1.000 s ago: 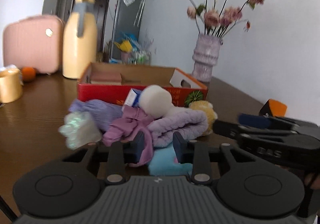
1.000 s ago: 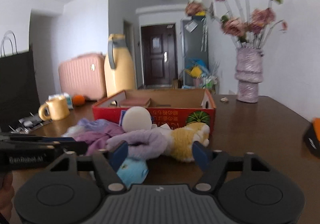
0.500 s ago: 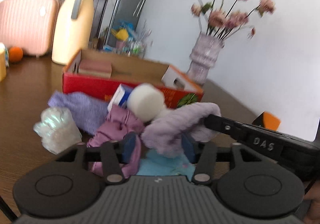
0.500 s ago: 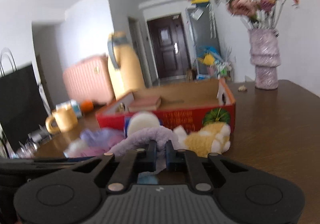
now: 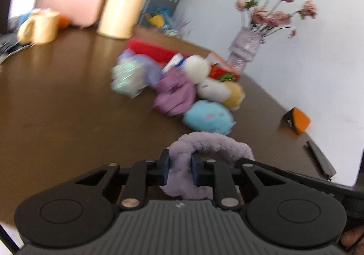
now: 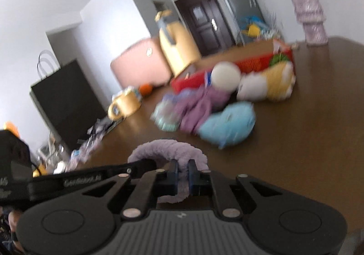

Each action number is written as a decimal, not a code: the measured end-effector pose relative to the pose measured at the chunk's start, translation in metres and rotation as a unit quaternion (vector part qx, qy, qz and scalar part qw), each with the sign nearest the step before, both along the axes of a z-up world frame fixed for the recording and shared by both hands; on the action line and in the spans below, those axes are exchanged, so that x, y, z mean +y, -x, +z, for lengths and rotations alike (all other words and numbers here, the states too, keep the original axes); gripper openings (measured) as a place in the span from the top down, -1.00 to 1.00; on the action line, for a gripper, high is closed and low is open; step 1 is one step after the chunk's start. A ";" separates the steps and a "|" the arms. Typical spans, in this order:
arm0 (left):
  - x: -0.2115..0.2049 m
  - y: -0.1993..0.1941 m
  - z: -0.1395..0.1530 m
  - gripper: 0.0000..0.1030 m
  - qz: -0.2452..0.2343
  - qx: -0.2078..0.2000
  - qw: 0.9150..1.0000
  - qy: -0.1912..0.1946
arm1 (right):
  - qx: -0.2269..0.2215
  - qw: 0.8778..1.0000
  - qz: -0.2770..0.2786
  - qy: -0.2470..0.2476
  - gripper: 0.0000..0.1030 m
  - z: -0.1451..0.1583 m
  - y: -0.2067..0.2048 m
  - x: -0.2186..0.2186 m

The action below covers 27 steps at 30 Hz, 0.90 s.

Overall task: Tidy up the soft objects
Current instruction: 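Grasp the lavender fuzzy headband with the left gripper and lift it, then carry the headband into the box beside the sponge and release it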

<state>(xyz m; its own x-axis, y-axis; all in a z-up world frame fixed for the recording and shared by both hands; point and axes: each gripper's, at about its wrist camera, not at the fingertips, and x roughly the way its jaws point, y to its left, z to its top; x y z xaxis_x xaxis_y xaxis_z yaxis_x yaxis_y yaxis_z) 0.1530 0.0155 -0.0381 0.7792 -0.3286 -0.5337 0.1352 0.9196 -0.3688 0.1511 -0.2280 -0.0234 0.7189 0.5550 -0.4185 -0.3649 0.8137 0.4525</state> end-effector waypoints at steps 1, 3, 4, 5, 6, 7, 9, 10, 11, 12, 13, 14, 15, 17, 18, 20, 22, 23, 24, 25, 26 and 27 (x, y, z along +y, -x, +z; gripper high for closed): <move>0.006 0.003 -0.002 0.52 0.010 0.002 1.000 0.002 | 0.006 1.000 0.004 0.003 0.84 -0.003 0.005 0.005; 0.013 0.011 -0.005 0.38 0.017 -0.001 1.000 0.004 | 0.009 1.000 0.007 0.011 0.83 -0.006 0.013 0.015; 0.013 0.015 -0.005 0.35 0.016 -0.008 1.000 -0.001 | 0.010 1.000 0.006 0.014 0.83 -0.007 0.016 0.018; 0.013 0.019 -0.006 0.32 0.015 -0.012 1.000 -0.006 | 0.009 1.000 0.004 0.020 0.82 -0.008 0.019 0.021; 0.012 0.021 -0.006 0.32 0.014 -0.014 1.000 -0.009 | 0.005 1.000 0.001 0.030 0.82 -0.008 0.022 0.024; 0.012 0.023 -0.008 0.32 0.013 -0.014 1.000 -0.007 | 0.003 0.999 -0.001 0.039 0.81 -0.008 0.023 0.026; 0.013 0.025 -0.010 0.36 0.009 -0.012 1.000 0.000 | -0.001 0.998 -0.006 0.055 0.80 -0.008 0.025 0.030; 0.013 0.027 -0.010 0.45 0.005 -0.015 1.000 0.000 | -0.003 0.998 -0.008 0.061 0.79 -0.009 0.026 0.030; 0.012 0.028 -0.009 0.50 0.002 -0.018 1.000 -0.004 | -0.005 0.998 -0.010 0.065 0.79 -0.010 0.027 0.032; 0.012 0.028 -0.008 0.51 0.001 -0.021 1.000 -0.008 | -0.004 0.998 -0.012 0.066 0.78 -0.010 0.027 0.031; 0.010 0.029 -0.007 0.56 -0.001 -0.025 1.000 -0.011 | -0.003 0.998 -0.014 0.067 0.78 -0.011 0.028 0.032; 0.009 0.029 -0.006 0.59 -0.002 -0.030 0.999 -0.014 | -0.005 0.998 -0.014 0.067 0.78 -0.011 0.028 0.032; 0.008 0.029 -0.005 0.60 -0.002 -0.034 0.999 -0.017 | -0.008 0.998 -0.013 0.069 0.79 -0.011 0.028 0.033; 0.005 0.027 -0.004 0.62 -0.002 -0.038 0.999 -0.022 | -0.011 0.997 -0.012 0.072 0.81 -0.011 0.028 0.034; 0.005 0.027 -0.003 0.62 -0.002 -0.041 0.999 -0.023 | -0.014 0.997 -0.011 0.073 0.82 -0.011 0.028 0.034; 0.003 0.027 0.002 0.61 -0.003 -0.055 0.998 -0.023 | -0.026 0.997 -0.013 0.073 0.82 -0.008 0.029 0.034; -0.001 0.021 0.011 0.61 -0.009 -0.063 0.997 -0.030 | -0.043 0.996 -0.017 0.078 0.83 -0.002 0.027 0.033; -0.004 0.015 0.017 0.61 -0.017 -0.065 0.997 -0.030 | -0.051 0.995 -0.020 0.078 0.83 0.001 0.026 0.032; -0.006 0.007 0.026 0.62 -0.027 -0.069 0.997 -0.030 | -0.057 0.995 -0.023 0.078 0.84 0.005 0.022 0.030; -0.008 -0.005 0.038 0.62 -0.036 -0.081 0.996 -0.030 | -0.062 0.995 -0.027 0.078 0.84 0.010 0.017 0.029; -0.011 -0.018 0.051 0.62 -0.040 -0.090 0.995 -0.031 | -0.069 0.994 -0.029 0.078 0.84 0.016 0.010 0.026; -0.013 -0.034 0.064 0.62 -0.047 -0.094 0.994 -0.032 | -0.078 0.994 -0.029 0.078 0.84 0.023 0.002 0.023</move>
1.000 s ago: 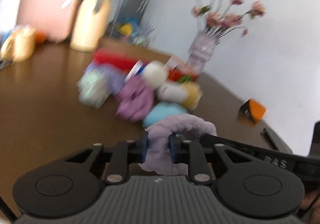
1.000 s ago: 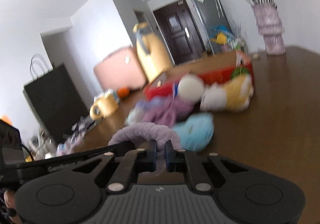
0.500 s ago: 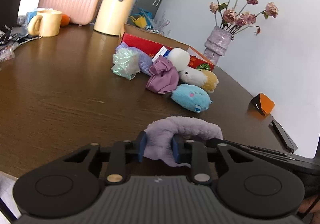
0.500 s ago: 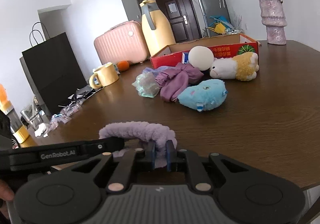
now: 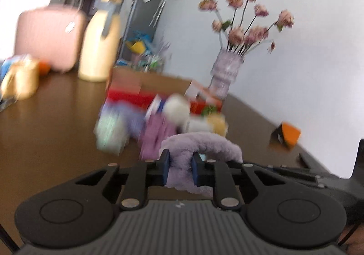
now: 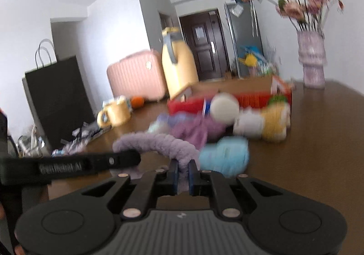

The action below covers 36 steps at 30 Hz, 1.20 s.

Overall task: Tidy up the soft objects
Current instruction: 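Carry the headband into the box beside the sponge and release it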

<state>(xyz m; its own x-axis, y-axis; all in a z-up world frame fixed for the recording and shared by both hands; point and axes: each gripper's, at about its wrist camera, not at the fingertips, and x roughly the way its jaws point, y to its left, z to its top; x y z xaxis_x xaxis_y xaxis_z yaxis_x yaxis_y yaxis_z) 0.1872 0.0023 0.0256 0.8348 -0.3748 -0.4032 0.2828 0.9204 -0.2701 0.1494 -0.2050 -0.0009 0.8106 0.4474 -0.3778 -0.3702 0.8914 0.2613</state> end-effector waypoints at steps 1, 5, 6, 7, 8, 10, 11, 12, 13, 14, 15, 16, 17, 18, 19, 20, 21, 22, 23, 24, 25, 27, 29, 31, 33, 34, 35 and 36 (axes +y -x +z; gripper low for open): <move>-0.002 -0.024 0.016 0.62 -0.011 -0.004 1.000 0.002 | -0.010 1.000 0.002 -0.002 0.84 0.010 -0.012 -0.004; -0.014 -0.136 0.061 0.64 -0.026 0.018 0.999 0.004 | -0.041 0.999 0.007 -0.008 0.84 0.056 -0.093 -0.027; -0.018 -0.165 0.066 0.64 -0.023 0.023 0.999 -0.003 | -0.034 0.999 0.013 -0.009 0.84 0.068 -0.124 -0.034; -0.021 -0.197 0.071 0.64 -0.013 0.034 0.999 -0.009 | -0.020 0.999 0.016 -0.019 0.83 0.078 -0.155 -0.039; -0.024 -0.230 0.072 0.65 -0.011 0.057 0.998 -0.006 | -0.003 0.999 0.023 -0.023 0.83 0.087 -0.188 -0.043; -0.026 -0.297 0.064 0.65 -0.001 0.113 0.993 0.016 | 0.035 0.999 0.035 -0.018 0.83 0.098 -0.261 -0.049; -0.025 -0.326 0.057 0.65 0.008 0.141 0.990 0.029 | 0.058 0.998 0.035 -0.011 0.83 0.099 -0.297 -0.050; -0.027 -0.355 0.048 0.65 0.009 0.166 0.986 0.031 | 0.091 0.995 0.035 -0.014 0.83 0.096 -0.337 -0.052; -0.027 -0.377 0.039 0.65 0.018 0.182 0.983 0.030 | 0.115 0.992 0.041 -0.014 0.83 0.092 -0.366 -0.052; -0.029 -0.397 0.030 0.65 0.023 0.196 0.980 0.025 | 0.146 0.988 0.045 -0.014 0.83 0.085 -0.397 -0.052; -0.030 -0.416 0.022 0.65 0.025 0.209 0.977 0.021 | 0.171 0.984 0.039 -0.016 0.83 0.078 -0.423 -0.052; -0.029 -0.426 0.012 0.64 0.025 0.217 0.976 0.020 | 0.194 0.980 0.035 -0.012 0.83 0.069 -0.449 -0.051; -0.031 -0.441 0.004 0.63 0.024 0.225 0.974 0.011 | 0.211 0.977 0.030 -0.010 0.83 0.062 -0.470 -0.050; -0.031 -0.451 -0.003 0.63 0.031 0.231 0.972 0.001 | 0.223 0.975 0.024 -0.007 0.83 0.054 -0.488 -0.049; -0.031 -0.461 -0.010 0.62 0.042 0.236 0.971 -0.007 | 0.234 0.972 0.022 0.000 0.83 0.047 -0.504 -0.045; -0.031 -0.469 -0.017 0.54 0.044 0.239 0.970 -0.020 | 0.244 0.969 0.023 0.008 0.82 0.038 -0.517 -0.040; -0.031 -0.473 -0.021 0.48 0.047 0.238 0.970 -0.033 | 0.253 0.967 0.024 0.010 0.77 0.030 -0.526 -0.037; -0.032 -0.475 -0.024 0.23 0.051 0.228 0.971 -0.043 | 0.261 0.965 0.026 0.012 0.70 0.023 -0.535 -0.031; -0.032 -0.475 -0.026 -0.02 0.048 0.217 0.974 -0.052 | 0.263 0.964 0.030 0.011 0.67 0.018 -0.541 -0.028; -0.031 -0.475 -0.027 -0.06 0.043 0.211 0.975 -0.056 | 0.260 0.965 0.029 0.009 0.64 0.014 -0.544 -0.026; -0.030 -0.475 -0.027 -0.06 0.039 0.206 0.976 -0.059 | 0.250 0.968 0.023 0.013 0.61 0.013 -0.547 -0.025; -0.027 -0.475 -0.025 -0.06 0.040 0.202 0.976 -0.064 | 0.235 0.972 0.019 0.011 0.55 0.010 -0.548 -0.028; -0.022 -0.473 -0.019 -0.08 0.046 0.196 0.977 -0.063 | 0.237 0.971 0.016 0.000 0.48 0.010 -0.550 -0.031; -0.019 -0.469 -0.008 -0.08 0.051 0.193 0.978 -0.060 | 0.231 0.973 0.010 -0.001 0.47 0.015 -0.546 -0.036; -0.014 -0.458 0.010 -0.08 0.056 0.181 0.980 -0.063 | 0.220 0.976 0.001 0.003 0.47 0.028 -0.540 -0.042; -0.011 -0.451 0.020 -0.09 0.058 0.174 0.981 -0.064 | 0.215 0.977 -0.004 0.004 0.45 0.036 -0.534 -0.047; -0.008 -0.441 0.031 -0.12 0.060 0.167 0.982 -0.064 | 0.208 0.978 -0.009 0.005 0.43 0.046 -0.528 -0.052; -0.005 -0.431 0.041 -0.14 0.062 0.160 0.983 -0.065 | 0.202 0.979 -0.012 0.007 0.36 0.055 -0.520 -0.055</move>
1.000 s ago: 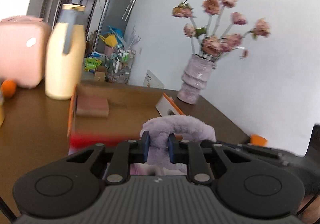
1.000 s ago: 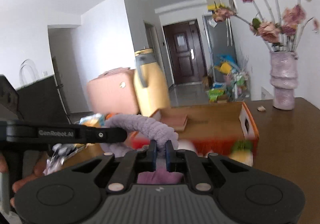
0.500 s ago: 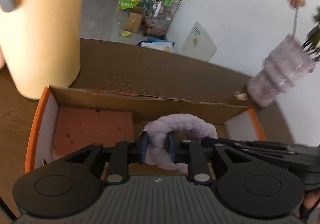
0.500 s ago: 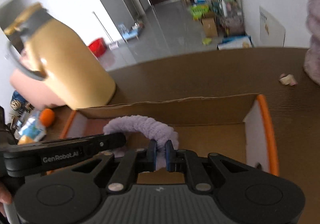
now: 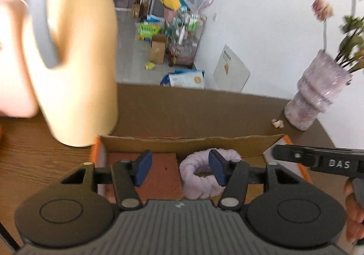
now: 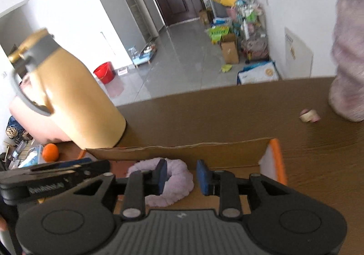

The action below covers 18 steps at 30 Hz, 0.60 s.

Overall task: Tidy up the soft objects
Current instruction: 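Carry the headband into the box beside the sponge and release it, then move the left gripper back toward the remaining soft items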

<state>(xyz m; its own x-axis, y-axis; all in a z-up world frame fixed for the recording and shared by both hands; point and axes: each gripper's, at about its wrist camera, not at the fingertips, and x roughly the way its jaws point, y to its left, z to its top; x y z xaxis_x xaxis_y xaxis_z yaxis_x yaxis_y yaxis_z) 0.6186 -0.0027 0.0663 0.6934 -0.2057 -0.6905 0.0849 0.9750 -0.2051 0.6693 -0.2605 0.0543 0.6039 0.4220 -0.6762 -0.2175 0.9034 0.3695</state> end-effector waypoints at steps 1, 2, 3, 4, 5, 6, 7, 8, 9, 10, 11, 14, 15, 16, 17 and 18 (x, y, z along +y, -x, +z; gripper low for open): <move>0.004 0.014 0.014 -0.17 0.002 -0.011 1.000 -0.004 | -0.007 1.000 -0.002 0.005 0.25 0.010 0.009 -0.003; 0.008 0.027 0.025 -0.21 0.004 -0.021 1.000 -0.007 | -0.016 1.000 -0.006 0.011 0.19 0.022 0.022 -0.008; 0.012 0.040 0.035 -0.24 0.005 -0.031 0.999 -0.010 | -0.025 1.000 -0.008 0.017 0.12 0.032 0.033 -0.013; 0.016 0.055 0.046 -0.28 0.008 -0.042 0.999 -0.011 | -0.036 0.999 -0.009 0.024 0.10 0.043 0.048 -0.016; 0.021 0.071 0.057 -0.32 0.012 -0.052 0.999 -0.012 | -0.047 0.998 -0.010 0.031 0.10 0.054 0.064 -0.020; 0.024 0.085 0.064 -0.34 0.013 -0.060 0.998 -0.015 | -0.054 0.998 -0.010 0.036 0.05 0.063 0.078 -0.024; 0.027 0.100 0.073 -0.38 0.015 -0.067 0.997 -0.020 | -0.061 0.997 -0.011 0.039 -0.02 0.072 0.095 -0.027; 0.031 0.117 0.080 -0.40 0.019 -0.075 0.997 -0.026 | -0.066 0.997 -0.012 0.040 -0.05 0.079 0.110 -0.030; 0.033 0.134 0.086 -0.41 0.022 -0.082 0.996 -0.032 | -0.074 0.996 -0.013 0.042 -0.08 0.087 0.128 -0.033; 0.034 0.148 0.092 -0.42 0.023 -0.087 0.995 -0.036 | -0.083 0.995 -0.013 0.046 -0.11 0.093 0.144 -0.035; 0.036 0.162 0.097 -0.44 0.026 -0.093 0.995 -0.038 | -0.094 0.994 -0.013 0.051 -0.12 0.099 0.161 -0.037; 0.043 0.211 0.111 -0.63 0.025 -0.124 0.991 -0.040 | -0.116 0.991 -0.014 0.063 -0.18 0.112 0.206 -0.036; 0.046 0.228 0.112 -0.67 0.025 -0.139 0.989 -0.044 | -0.122 0.990 -0.015 0.064 -0.23 0.114 0.219 -0.034; 0.048 0.244 0.111 -0.76 0.024 -0.151 0.987 -0.049 | -0.131 0.989 -0.016 0.064 -0.30 0.115 0.237 -0.033; 0.051 0.262 0.108 -0.79 0.024 -0.164 0.985 -0.054 | -0.143 0.987 -0.017 0.064 -0.32 0.115 0.256 -0.031; 0.053 0.277 0.104 -0.79 0.028 -0.171 0.983 -0.060 | -0.156 0.986 -0.017 0.064 -0.33 0.112 0.272 -0.030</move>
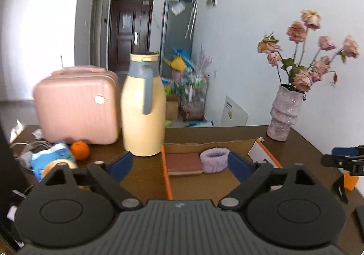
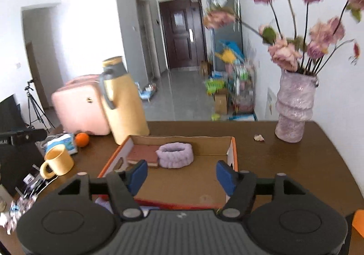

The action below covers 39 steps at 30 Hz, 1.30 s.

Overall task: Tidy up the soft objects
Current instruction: 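Move the left gripper back toward the remaining soft items, then grasp the purple scrunchie with the left gripper and lift it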

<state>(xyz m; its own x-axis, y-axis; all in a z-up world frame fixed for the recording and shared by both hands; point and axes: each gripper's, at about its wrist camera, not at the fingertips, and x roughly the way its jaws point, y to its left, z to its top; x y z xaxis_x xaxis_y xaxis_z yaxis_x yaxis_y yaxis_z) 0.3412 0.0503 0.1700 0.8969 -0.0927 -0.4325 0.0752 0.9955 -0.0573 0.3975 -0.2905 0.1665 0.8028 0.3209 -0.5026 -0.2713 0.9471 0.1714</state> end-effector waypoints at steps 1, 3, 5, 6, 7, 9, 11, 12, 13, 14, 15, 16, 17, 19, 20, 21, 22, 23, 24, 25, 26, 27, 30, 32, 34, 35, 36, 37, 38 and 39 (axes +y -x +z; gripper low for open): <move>0.003 0.016 -0.005 -0.79 0.005 -0.007 1.000 -0.007 | -0.018 1.000 0.004 0.003 -0.35 -0.004 0.021 0.003; 0.004 0.053 -0.017 -0.80 0.010 -0.035 0.999 -0.025 | -0.047 0.999 0.003 0.010 -0.38 -0.012 0.057 0.008; 0.003 0.097 -0.035 -0.90 0.023 -0.075 0.996 -0.043 | -0.077 0.997 0.001 0.015 -0.50 -0.023 0.096 0.013; 0.004 0.115 -0.044 -0.92 0.025 -0.090 0.995 -0.047 | -0.090 0.996 0.001 0.012 -0.56 -0.029 0.113 0.014; 0.003 0.135 -0.055 -0.94 0.027 -0.103 0.993 -0.047 | -0.105 0.994 -0.001 0.008 -0.57 -0.036 0.133 0.015; 0.003 0.164 -0.074 -0.94 0.029 -0.107 0.993 -0.041 | -0.125 0.992 -0.015 0.001 -0.59 -0.051 0.164 0.015; 0.003 0.193 -0.097 -0.97 0.033 -0.105 0.994 -0.022 | -0.142 0.990 -0.022 0.006 -0.61 -0.069 0.196 0.020; 0.003 0.205 -0.107 -0.97 0.037 -0.099 0.994 -0.016 | -0.145 0.989 -0.027 0.007 -0.62 -0.077 0.209 0.022; 0.004 0.217 -0.118 -0.97 0.043 -0.092 0.995 -0.007 | -0.147 0.989 -0.029 0.004 -0.62 -0.088 0.224 0.025; 0.004 0.230 -0.128 -0.97 0.043 -0.085 0.995 -0.001 | -0.147 0.989 -0.028 0.003 -0.62 -0.097 0.238 0.027; 0.005 0.241 -0.137 -0.97 0.038 -0.081 0.996 0.002 | -0.144 0.989 -0.030 0.000 -0.62 -0.108 0.254 0.030; 0.006 0.252 -0.146 -0.97 0.039 -0.076 0.996 0.004 | -0.141 0.989 -0.030 -0.002 -0.62 -0.117 0.267 0.031; 0.006 0.260 -0.153 -0.97 0.041 -0.069 0.997 0.003 | -0.139 0.990 -0.028 -0.004 -0.62 -0.126 0.277 0.033; 0.006 0.271 -0.163 -0.97 0.034 -0.058 0.998 0.003 | -0.135 0.991 -0.020 -0.005 -0.63 -0.143 0.301 0.037; 0.005 0.274 -0.165 -0.97 0.030 -0.053 0.998 0.002 | -0.132 0.991 -0.015 -0.004 -0.63 -0.150 0.311 0.039; 0.004 0.274 -0.168 -0.97 0.027 -0.049 0.998 0.001 | -0.128 0.992 -0.013 -0.003 -0.63 -0.156 0.319 0.040; 0.003 0.274 -0.170 -0.97 0.025 -0.048 0.999 0.000 | -0.122 0.992 -0.010 0.000 -0.63 -0.160 0.324 0.040; 0.002 0.273 -0.171 -0.97 0.026 -0.048 0.999 0.001 | -0.119 0.993 -0.005 0.002 -0.63 -0.163 0.326 0.041; 0.001 0.269 -0.171 -0.97 0.028 -0.047 0.998 0.002 | -0.118 0.993 -0.003 0.004 -0.63 -0.165 0.328 0.042; 0.000 0.267 -0.172 -0.97 0.029 -0.044 0.999 0.003 | -0.116 0.993 -0.005 0.004 -0.63 -0.166 0.327 0.043; -0.001 0.264 -0.173 -0.96 0.028 -0.041 0.999 0.003 | -0.113 0.993 -0.010 0.003 -0.63 -0.167 0.325 0.043; -0.002 0.262 -0.174 -0.96 0.025 -0.039 0.999 0.003 | -0.111 0.994 -0.014 0.002 -0.63 -0.168 0.322 0.044; -0.004 0.251 -0.179 -0.96 0.022 -0.028 0.999 -0.002 | -0.108 0.994 -0.009 0.000 -0.62 -0.171 0.315 0.045; -0.004 0.240 -0.182 -0.96 0.023 -0.020 1.000 -0.002 | -0.101 0.995 -0.006 -0.007 -0.61 -0.174 0.306 0.045; -0.004 0.228 -0.183 -0.96 0.026 -0.014 1.000 -0.001 | -0.092 0.996 0.000 -0.014 -0.61 -0.176 0.293 0.049; -0.003 0.220 -0.184 -0.96 0.031 -0.010 0.999 0.000 | -0.087 0.996 0.008 -0.015 -0.59 -0.177 0.285 0.053; -0.002 0.214 -0.185 -0.96 0.034 -0.008 0.999 0.003 | -0.083 0.996 0.019 -0.011 -0.59 -0.177 0.276 0.059; 0.000 0.206 -0.186 -0.96 0.039 -0.006 0.999 0.008 | -0.079 0.996 0.028 -0.004 -0.59 -0.177 0.266 0.065; 0.002 0.199 -0.186 -0.96 0.041 -0.003 0.999 0.011 | -0.075 0.996 0.038 0.004 -0.59 -0.176 0.255 0.073; 0.003 0.191 -0.186 -0.96 0.042 0.000 0.999 0.011 | -0.073 0.996 0.050 0.007 -0.60 -0.174 0.244 0.081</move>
